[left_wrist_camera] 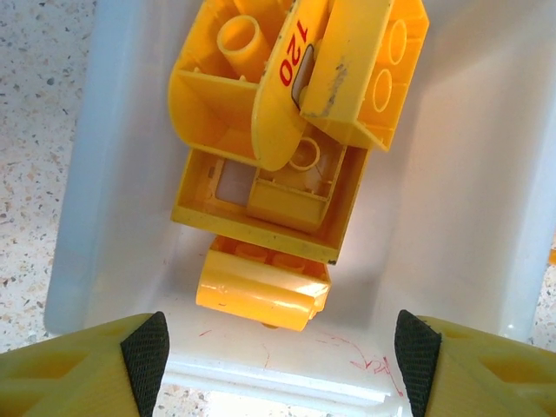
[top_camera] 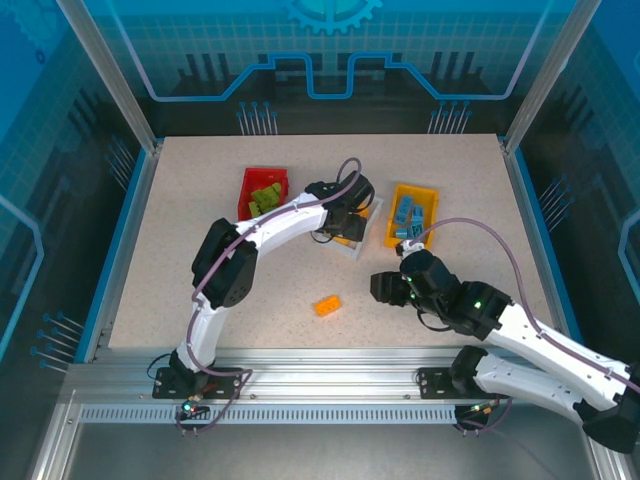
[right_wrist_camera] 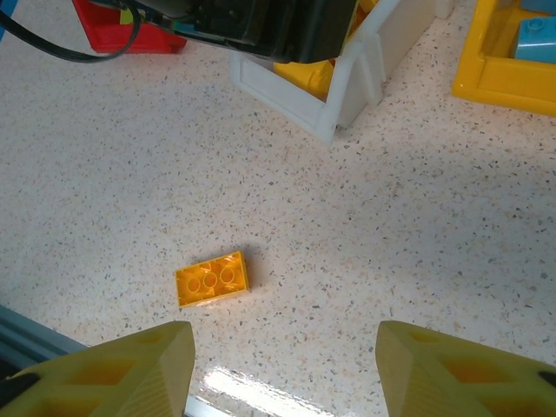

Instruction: Sort the legos into containers by color

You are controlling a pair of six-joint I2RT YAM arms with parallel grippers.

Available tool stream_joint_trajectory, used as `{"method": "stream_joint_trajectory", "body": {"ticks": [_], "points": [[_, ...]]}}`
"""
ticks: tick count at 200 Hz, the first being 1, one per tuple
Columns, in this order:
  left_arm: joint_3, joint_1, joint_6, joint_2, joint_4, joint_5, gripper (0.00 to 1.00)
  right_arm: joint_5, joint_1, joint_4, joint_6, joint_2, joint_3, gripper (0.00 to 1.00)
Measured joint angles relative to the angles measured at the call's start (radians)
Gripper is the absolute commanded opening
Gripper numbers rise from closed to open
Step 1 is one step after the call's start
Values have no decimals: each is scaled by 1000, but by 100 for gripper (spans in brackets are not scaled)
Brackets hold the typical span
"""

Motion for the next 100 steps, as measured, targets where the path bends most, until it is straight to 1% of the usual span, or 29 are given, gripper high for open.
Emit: {"method": "stream_joint_trajectory", "body": {"ticks": [18,40,73,100], "points": [[-18,-1,-10,-46,2,3,75,1,5,1,-20,34,1,62],[-119,-2,-47,-200,15,3,76,4,45,3,-61,120,5,69],[-393,-2,-132,-576,64,-16,80,7,151,20,-125,342,68,75],[-635,-2,-219,-882,72,-50,81,0,192,42,-153,509,126,77]]}}
